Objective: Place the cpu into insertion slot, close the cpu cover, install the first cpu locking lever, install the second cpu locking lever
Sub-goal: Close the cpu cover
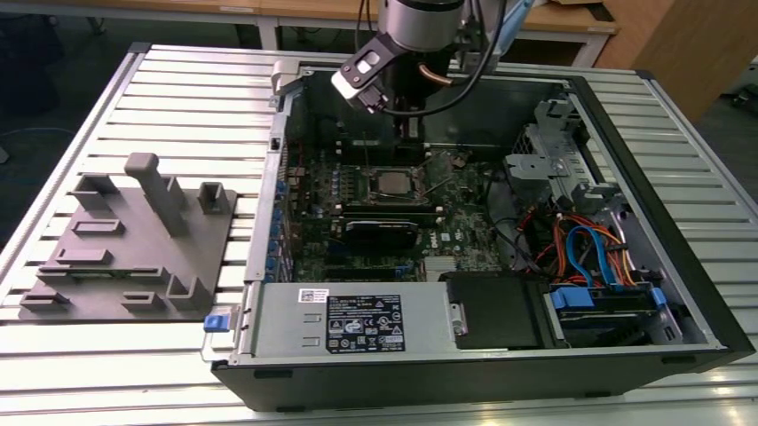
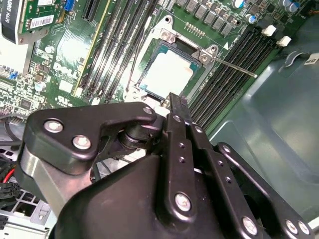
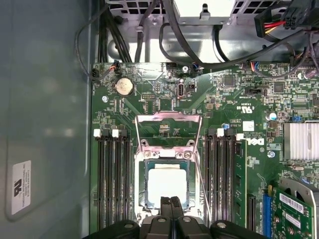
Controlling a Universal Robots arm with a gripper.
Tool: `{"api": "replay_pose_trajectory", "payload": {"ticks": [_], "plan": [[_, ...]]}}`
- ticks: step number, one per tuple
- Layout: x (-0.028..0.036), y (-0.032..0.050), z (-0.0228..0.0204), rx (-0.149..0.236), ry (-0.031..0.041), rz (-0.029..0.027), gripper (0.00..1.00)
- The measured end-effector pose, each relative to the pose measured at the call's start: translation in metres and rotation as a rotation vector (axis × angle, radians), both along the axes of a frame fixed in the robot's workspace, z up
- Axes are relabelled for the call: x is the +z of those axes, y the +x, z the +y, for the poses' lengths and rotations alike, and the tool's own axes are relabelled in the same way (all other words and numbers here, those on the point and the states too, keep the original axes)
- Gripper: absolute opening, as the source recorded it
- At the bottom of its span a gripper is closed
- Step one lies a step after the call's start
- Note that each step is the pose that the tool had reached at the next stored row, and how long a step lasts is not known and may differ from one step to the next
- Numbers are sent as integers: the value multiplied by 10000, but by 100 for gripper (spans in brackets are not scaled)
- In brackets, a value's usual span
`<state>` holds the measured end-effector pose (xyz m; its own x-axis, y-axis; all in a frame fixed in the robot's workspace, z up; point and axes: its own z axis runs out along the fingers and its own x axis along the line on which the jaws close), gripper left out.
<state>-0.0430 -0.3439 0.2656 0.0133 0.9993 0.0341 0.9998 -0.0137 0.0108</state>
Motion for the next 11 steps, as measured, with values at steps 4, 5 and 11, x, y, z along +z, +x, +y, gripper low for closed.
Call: {"api": "replay_pose_trajectory", "payload": {"ticks": [4,5,11], "plan": [[28,0,0,0,-3,0,10],[34,0,0,0,-4,0,10],[53,0,0,0,-5,-2,10]]}}
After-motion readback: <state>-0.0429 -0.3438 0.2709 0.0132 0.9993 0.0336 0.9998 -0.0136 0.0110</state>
